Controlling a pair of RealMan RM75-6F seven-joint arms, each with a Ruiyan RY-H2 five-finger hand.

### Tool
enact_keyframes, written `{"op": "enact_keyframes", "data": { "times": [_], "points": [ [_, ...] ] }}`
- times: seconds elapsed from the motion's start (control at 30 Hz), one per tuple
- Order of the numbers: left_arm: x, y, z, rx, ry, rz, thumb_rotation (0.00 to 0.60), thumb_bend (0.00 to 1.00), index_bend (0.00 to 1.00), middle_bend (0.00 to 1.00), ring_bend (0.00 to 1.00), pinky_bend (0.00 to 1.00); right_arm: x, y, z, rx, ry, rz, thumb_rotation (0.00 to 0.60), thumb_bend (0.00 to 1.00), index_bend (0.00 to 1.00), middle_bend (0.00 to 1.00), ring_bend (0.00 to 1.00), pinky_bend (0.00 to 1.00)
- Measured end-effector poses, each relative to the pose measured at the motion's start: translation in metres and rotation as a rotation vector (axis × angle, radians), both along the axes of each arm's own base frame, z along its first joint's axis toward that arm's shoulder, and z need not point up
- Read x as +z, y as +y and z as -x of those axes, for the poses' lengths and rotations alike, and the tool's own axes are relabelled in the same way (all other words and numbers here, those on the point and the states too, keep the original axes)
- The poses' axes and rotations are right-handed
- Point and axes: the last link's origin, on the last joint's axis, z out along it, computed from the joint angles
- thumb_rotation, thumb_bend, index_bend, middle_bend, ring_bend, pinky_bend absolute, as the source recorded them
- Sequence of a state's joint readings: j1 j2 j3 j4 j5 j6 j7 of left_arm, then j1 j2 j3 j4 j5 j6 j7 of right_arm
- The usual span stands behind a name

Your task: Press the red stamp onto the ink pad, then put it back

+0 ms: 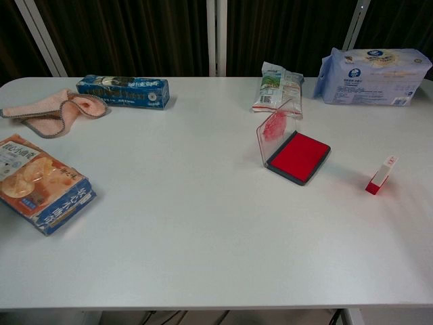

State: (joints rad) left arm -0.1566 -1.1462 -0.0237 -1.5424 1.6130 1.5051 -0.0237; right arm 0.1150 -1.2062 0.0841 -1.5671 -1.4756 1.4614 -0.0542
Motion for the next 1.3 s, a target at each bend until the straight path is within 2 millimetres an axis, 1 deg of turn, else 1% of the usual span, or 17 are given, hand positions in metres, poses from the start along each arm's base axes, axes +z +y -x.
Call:
{"op": "enact_keyframes", "data": {
  "times": [0.2, 0.43, 0.57, 0.6, 0.63, 0.67, 0.7, 0.73, 0.77, 0.9, 1.03, 1.1, 1.17, 1.3],
  "points": [
    [0.002, -0.002, -0.001, -0.004, 0.001, -0.010, 0.600, 0.01, 0.04, 0.06, 0.08, 0.18, 0.003, -0.001, 0.000, -0.002, 0.005, 0.001, 0.600, 0.18, 0.00, 0.00, 0.00, 0.00],
    [0.005, -0.004, 0.000, -0.002, 0.001, -0.020, 0.598, 0.01, 0.04, 0.07, 0.08, 0.18, 0.001, -0.001, -0.004, 0.012, 0.004, -0.010, 0.600, 0.18, 0.00, 0.00, 0.00, 0.00],
    [0.005, -0.005, 0.001, 0.003, 0.001, -0.018, 0.599, 0.01, 0.04, 0.07, 0.08, 0.18, 0.000, -0.005, -0.005, 0.016, 0.015, -0.018, 0.600, 0.18, 0.00, 0.00, 0.00, 0.00],
    [0.005, -0.005, 0.001, 0.006, 0.001, -0.018, 0.599, 0.02, 0.04, 0.07, 0.08, 0.18, 0.001, -0.006, -0.005, 0.016, 0.023, -0.020, 0.600, 0.18, 0.00, 0.00, 0.03, 0.06],
    [0.005, -0.005, 0.002, 0.010, 0.001, -0.016, 0.598, 0.01, 0.04, 0.07, 0.08, 0.18, 0.001, -0.006, -0.004, 0.014, 0.035, -0.020, 0.600, 0.18, 0.00, 0.00, 0.12, 0.21],
    [0.004, -0.005, 0.002, 0.012, 0.000, -0.015, 0.599, 0.01, 0.04, 0.07, 0.08, 0.18, 0.002, -0.008, -0.003, 0.011, 0.060, -0.020, 0.600, 0.18, 0.00, 0.00, 0.25, 0.39],
    [0.004, -0.004, 0.002, 0.012, 0.000, -0.015, 0.599, 0.01, 0.04, 0.07, 0.08, 0.18, 0.002, -0.009, -0.002, 0.009, 0.085, -0.021, 0.600, 0.18, 0.00, 0.00, 0.44, 0.63],
    [0.003, -0.003, 0.002, 0.010, 0.000, -0.014, 0.598, 0.01, 0.04, 0.07, 0.08, 0.18, 0.002, -0.010, -0.002, 0.007, 0.116, -0.024, 0.600, 0.18, 0.00, 0.00, 0.59, 0.78],
    [0.002, -0.003, 0.002, 0.009, 0.000, -0.014, 0.599, 0.01, 0.04, 0.07, 0.08, 0.18, 0.002, -0.012, -0.002, 0.006, 0.162, -0.033, 0.600, 0.18, 0.00, 0.00, 0.64, 0.82],
    [-0.003, -0.001, 0.001, 0.006, -0.002, -0.003, 0.599, 0.02, 0.04, 0.07, 0.08, 0.18, -0.002, -0.025, -0.003, 0.049, 0.343, -0.098, 0.600, 0.18, 0.00, 0.00, 0.68, 0.85],
    [-0.005, 0.000, -0.001, 0.004, 0.005, 0.004, 0.599, 0.01, 0.04, 0.07, 0.08, 0.18, -0.007, -0.040, -0.005, 0.160, 0.480, -0.167, 0.600, 0.15, 0.00, 0.07, 0.68, 0.85],
    [-0.006, 0.000, -0.001, 0.005, 0.004, 0.002, 0.599, 0.01, 0.04, 0.07, 0.08, 0.18, -0.011, -0.049, -0.004, 0.234, 0.552, -0.212, 0.600, 0.15, 0.03, 0.10, 0.69, 0.85],
    [-0.007, -0.001, -0.001, 0.008, 0.004, 0.004, 0.598, 0.01, 0.04, 0.07, 0.08, 0.18, -0.016, -0.059, -0.004, 0.305, 0.601, -0.260, 0.600, 0.14, 0.11, 0.15, 0.70, 0.86],
    [-0.008, -0.002, 0.002, 0.021, 0.005, 0.007, 0.599, 0.02, 0.04, 0.07, 0.08, 0.18, -0.029, -0.071, -0.004, 0.367, 0.593, -0.354, 0.600, 0.14, 0.16, 0.18, 0.70, 0.86]
  ]
}}
